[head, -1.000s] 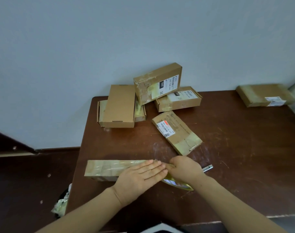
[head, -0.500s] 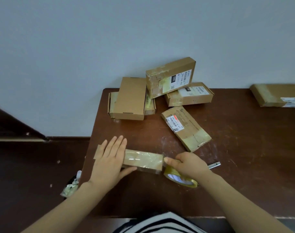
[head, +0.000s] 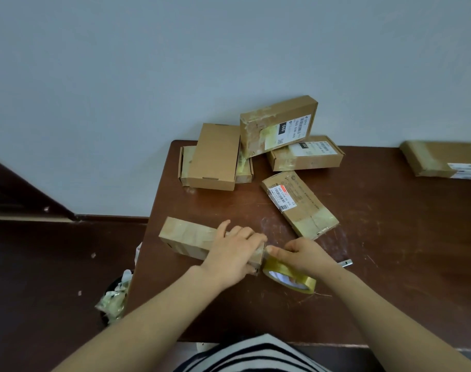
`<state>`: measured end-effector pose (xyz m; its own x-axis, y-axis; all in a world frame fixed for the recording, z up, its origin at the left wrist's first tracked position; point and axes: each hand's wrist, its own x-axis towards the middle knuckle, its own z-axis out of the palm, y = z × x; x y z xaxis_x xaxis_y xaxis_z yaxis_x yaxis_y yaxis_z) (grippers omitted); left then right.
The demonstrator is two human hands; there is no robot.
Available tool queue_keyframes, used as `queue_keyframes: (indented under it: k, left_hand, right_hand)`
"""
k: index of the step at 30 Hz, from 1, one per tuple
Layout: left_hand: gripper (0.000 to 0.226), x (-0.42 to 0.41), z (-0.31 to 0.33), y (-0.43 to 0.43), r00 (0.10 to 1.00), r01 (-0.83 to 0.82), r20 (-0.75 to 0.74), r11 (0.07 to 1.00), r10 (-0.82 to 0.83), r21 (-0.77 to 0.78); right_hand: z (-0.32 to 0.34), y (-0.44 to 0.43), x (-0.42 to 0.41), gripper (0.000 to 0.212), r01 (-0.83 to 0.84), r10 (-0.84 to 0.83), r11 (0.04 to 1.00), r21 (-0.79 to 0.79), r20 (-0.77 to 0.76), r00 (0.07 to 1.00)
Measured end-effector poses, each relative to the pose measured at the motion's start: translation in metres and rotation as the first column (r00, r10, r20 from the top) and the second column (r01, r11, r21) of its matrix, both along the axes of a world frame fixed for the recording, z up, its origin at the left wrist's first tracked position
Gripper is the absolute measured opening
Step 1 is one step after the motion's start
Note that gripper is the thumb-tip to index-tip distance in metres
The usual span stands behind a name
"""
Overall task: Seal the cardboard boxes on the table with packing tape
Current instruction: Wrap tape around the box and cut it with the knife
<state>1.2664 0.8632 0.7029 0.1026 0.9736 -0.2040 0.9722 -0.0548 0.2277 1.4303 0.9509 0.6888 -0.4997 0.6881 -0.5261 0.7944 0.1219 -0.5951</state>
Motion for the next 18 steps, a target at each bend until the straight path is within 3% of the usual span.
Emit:
queue_keyframes:
  k: [3,5,7,9,10,12,14,17,18]
  left_hand:
    - [0.059,-0.019,0.025,0.007,0.972,-0.089,0.219,0.996,0.083,0.019]
    - [0.056,-0.039,0.045,0.008,0.866,-0.204,0.469,0.979,0.174,0.014]
    - [0.054,-0.059,0.061,0.006,0.644,-0.274,0.727,0.959,0.238,-0.071]
    - [0.059,-0.074,0.065,0.001,0.327,-0.293,0.894,0.933,0.305,-0.211]
    - [0.061,-0.081,0.063,-0.002,0.205,-0.292,0.919,0.918,0.335,-0.270]
    - [0.067,-0.093,0.054,-0.005,0.082,-0.300,0.919,0.889,0.386,-0.346]
    - [0.062,-0.105,0.043,-0.009,-0.048,-0.309,0.922,0.872,0.384,-0.379]
    - [0.036,-0.115,0.032,-0.015,-0.386,-0.373,0.856,0.791,0.342,-0.485]
    - [0.035,-0.114,0.027,-0.014,-0.390,-0.447,0.858,0.746,0.334,-0.494]
  right_hand:
    - [0.049,0.012,0.004,0.053,0.008,-0.036,0.984,-0.179,-0.155,0.987]
    - [0.090,0.023,0.005,0.058,-0.056,-0.040,0.964,-0.259,-0.351,0.935]
    - [0.126,0.032,0.001,0.053,-0.126,0.003,0.970,-0.206,-0.511,0.860]
    - [0.146,0.035,-0.015,0.044,-0.169,0.031,0.969,-0.179,-0.594,0.804]
    - [0.150,0.034,-0.027,0.036,-0.188,0.039,0.966,-0.179,-0.616,0.787]
    - [0.151,0.025,-0.055,0.023,-0.184,0.022,0.966,-0.181,-0.652,0.758]
    - [0.146,0.018,-0.082,0.027,-0.099,-0.059,0.976,-0.192,-0.675,0.735]
    - [0.142,0.008,-0.113,0.043,-0.057,-0.072,0.983,-0.172,-0.662,0.746]
    - [0.142,0.004,-0.121,0.044,-0.075,-0.055,0.983,-0.166,-0.661,0.749]
